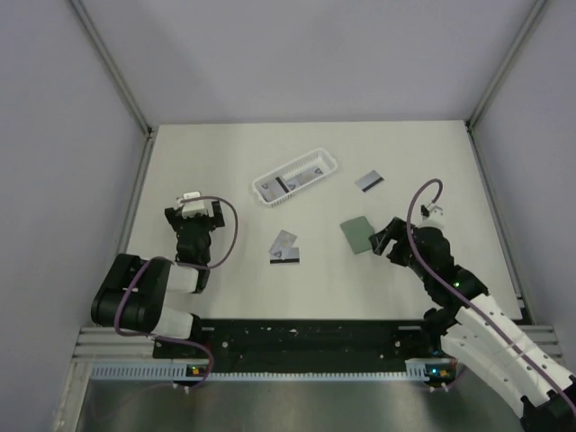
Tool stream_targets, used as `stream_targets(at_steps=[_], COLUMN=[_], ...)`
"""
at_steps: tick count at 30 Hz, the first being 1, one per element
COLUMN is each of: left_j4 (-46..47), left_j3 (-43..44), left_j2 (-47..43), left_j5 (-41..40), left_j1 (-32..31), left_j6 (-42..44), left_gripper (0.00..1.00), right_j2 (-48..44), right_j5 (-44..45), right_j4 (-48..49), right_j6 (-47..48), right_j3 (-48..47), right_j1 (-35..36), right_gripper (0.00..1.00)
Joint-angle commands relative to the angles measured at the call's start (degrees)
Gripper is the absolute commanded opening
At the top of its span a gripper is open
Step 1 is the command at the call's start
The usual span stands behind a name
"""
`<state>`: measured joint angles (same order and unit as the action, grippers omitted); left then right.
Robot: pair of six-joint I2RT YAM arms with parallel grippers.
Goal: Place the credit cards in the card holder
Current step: Pick up the card holder from the center of the board.
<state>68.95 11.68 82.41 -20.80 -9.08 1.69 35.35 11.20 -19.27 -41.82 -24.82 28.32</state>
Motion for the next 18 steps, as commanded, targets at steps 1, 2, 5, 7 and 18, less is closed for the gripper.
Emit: stream_targets(at_steps=[1, 2, 5, 7, 18], left_j4=[2.1, 2.1, 2.1, 2.1, -21.5], left_j3=[1.2, 1.2, 1.2, 1.3, 5.6], left_j2=[0.3, 0.3, 0.3, 0.3, -16.5], left_j5=[0.2, 0.2, 0.2, 0.2, -15.4], left_j1=[0.3, 0.2, 0.2, 0.2, -7.7], left_j6=[0.2, 0.2, 0.2, 0.2, -1.1], left_gripper=[0.99, 0.99, 0.99, 0.99, 0.98], right_j2=[-2.7, -2.5, -1.3, 0.1, 7.3], right_j5=[1.7, 1.3, 0.1, -0.9, 2.8], right_j4=[-2.4, -2.7, -4.9, -6.6, -14.4], right_j6=[1.9, 2.4, 3.3, 3.9, -0.5], right_j3=[-0.7, -0.8, -2.7, -3.7, -8.9], right_j1=[-0.1, -0.1, -0.1, -0.1, -0.1], right_gripper=[0.79, 0.79, 0.79, 0.79, 0.78])
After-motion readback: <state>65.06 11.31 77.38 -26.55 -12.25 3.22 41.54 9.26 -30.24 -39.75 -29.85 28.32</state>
